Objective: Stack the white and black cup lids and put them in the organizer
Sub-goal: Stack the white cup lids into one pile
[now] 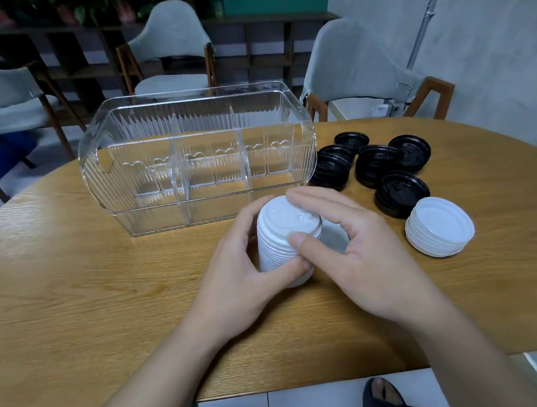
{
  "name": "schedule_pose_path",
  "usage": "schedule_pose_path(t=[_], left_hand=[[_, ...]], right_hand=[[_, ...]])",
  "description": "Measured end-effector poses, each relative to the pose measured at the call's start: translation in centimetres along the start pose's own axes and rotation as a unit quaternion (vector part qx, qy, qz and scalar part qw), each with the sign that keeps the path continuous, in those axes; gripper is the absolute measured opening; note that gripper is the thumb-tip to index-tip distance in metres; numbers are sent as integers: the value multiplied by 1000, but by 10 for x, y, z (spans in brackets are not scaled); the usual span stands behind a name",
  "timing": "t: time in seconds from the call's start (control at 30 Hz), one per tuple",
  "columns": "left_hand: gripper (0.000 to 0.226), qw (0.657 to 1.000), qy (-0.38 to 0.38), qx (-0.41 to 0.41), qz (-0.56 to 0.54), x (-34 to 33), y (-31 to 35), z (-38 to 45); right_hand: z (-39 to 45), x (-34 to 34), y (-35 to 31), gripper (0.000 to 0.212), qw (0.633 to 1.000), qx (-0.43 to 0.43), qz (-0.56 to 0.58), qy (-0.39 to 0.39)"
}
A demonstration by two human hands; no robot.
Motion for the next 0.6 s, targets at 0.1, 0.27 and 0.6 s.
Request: schedule_pose_path(t=[0.1, 0.27, 0.6], left_hand=[[77, 1000, -3, -3, -10, 0, 0, 0], [79, 1000, -6, 1, -12, -2, 0, 0], [76, 1000, 4, -10, 8, -3, -1, -2]], right_hand=[[0, 1, 0, 51, 1000, -1, 0, -2], [-1, -1, -1, 59, 999, -15, 24, 15], [-13, -21, -11, 58, 990, -28, 0, 135]])
Point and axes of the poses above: each hand's wrist, its own z-axis towards the middle knuckle, its own x-axis out of the back of the hand, y = z × x, the point moved 2 cm from there along z, towards the middle knuckle, and after that the axes turned 9 degrees about -x, right-handed, at the moved point
